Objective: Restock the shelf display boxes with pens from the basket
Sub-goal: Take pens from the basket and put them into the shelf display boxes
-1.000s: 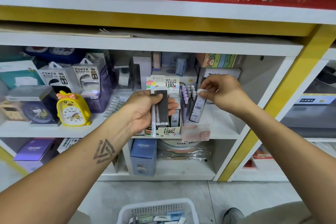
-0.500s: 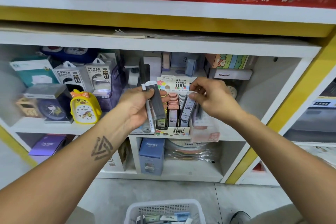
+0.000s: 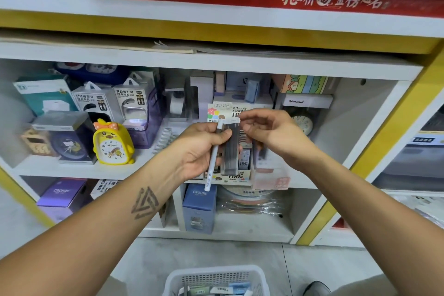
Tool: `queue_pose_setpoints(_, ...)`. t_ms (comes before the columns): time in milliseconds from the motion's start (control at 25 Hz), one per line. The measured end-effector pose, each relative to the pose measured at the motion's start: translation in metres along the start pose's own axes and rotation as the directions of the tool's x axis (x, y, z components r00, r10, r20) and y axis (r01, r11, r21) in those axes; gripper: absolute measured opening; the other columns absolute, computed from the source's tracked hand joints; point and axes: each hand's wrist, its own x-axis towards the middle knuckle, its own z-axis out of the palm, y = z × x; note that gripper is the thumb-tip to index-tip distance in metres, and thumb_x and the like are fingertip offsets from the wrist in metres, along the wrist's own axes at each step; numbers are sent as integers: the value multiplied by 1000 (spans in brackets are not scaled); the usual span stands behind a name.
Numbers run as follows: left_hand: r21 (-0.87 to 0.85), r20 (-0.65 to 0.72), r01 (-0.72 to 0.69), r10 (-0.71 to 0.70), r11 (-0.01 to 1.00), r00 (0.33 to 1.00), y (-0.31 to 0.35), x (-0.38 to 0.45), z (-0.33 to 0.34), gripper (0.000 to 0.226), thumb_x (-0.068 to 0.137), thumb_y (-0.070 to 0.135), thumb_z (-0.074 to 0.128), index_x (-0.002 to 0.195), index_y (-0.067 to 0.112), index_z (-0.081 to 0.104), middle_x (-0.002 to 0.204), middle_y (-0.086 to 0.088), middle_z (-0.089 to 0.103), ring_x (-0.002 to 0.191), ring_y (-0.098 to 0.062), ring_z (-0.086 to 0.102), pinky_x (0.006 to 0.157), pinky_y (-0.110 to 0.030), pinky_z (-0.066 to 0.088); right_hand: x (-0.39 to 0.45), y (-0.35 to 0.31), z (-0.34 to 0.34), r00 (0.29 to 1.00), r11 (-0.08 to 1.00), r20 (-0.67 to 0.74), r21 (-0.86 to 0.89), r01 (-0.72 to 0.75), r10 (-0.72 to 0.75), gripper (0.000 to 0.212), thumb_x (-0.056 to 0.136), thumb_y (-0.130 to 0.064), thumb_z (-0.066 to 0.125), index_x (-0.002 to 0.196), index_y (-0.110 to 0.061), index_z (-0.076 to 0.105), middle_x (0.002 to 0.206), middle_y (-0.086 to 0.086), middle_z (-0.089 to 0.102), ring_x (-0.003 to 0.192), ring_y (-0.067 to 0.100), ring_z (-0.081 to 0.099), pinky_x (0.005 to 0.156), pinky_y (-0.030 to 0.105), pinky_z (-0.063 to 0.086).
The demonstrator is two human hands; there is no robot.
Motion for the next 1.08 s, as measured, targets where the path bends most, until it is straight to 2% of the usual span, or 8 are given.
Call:
queue_pose_setpoints(160,-36,43,3,-2,999,999,-2,1,10,17,97,0,53,110,-6,62,76,-18,62,61,-23,62,56,-31,56,0,-1,-4,993,990,114,136,-24,9,31,89,-2,70,116,-18,72,108,35,65,82,27,57,73,36,48)
queue_pose_setpoints(280,-64,79,20,-14,998,997,-1,0,12,21,98,2,52,113,-9,61,83,-21,68,70,-27,68,61,-34,60,1,0,-15,996,973,93,229,-15,-7,20,86,-4,73,105,-9,73,87,15,71,75,24,56,64,26,48)
queue_pose_setpoints(360,-63,12,7,-6,998,1000,0,3,9,25,98,3,52,118,-8,62,96,-24,70,83,-30,69,69,-39,62,3,-1,-25,995,965,95,263,-14,-11,14,86,-3,72,100,-7,71,83,8,72,70,17,60,59,22,48)
queue_pose_setpoints(440,-19,-114,-55,53,998,992,1,7,3,26,98,3,52,121,-3,62,90,-17,68,77,-24,65,65,-34,58,4,0,-30,999,987,40,160,-10,3,9,89,-1,70,96,-7,71,81,10,72,69,19,61,57,24,48)
queue_pose_setpoints(520,31,-192,-111,115,993,975,4,10,-3,25,98,2,51,119,0,65,76,-8,60,58,-15,54,51,-25,47,4,4,-29,998,994,-59,-111,15,-22,7,90,-5,72,93,-11,73,79,5,72,68,14,62,62,26,52)
queue_pose_setpoints(680,-9,-180,-75,72,997,981,7,10,-2,25,99,9,49,117,-1,64,66,-3,50,46,-10,36,41,-19,29,3,13,-16,991,859,-46,-504,89,-129,7,92,-20,72,99,-19,73,84,-4,69,75,8,62,73,25,53)
queue_pose_setpoints(880,-134,-114,8,-23,991,993,7,7,1,33,94,9,40,108,-5,66,69,-8,54,56,-15,44,53,-25,37,3,14,-14,973,751,22,-631,192,-231,12,92,-19,71,104,-20,70,84,-9,66,78,9,62,73,26,50)
queue_pose_setpoints(1080,-168,-63,-67,57,984,996,5,5,2,23,97,-3,45,108,-7,65,82,-16,65,71,-23,65,66,-31,58,-2,17,-13,963,684,118,-683,257,-244,7,92,-18,71,98,-18,69,88,-1,72,82,17,67,76,40,56)
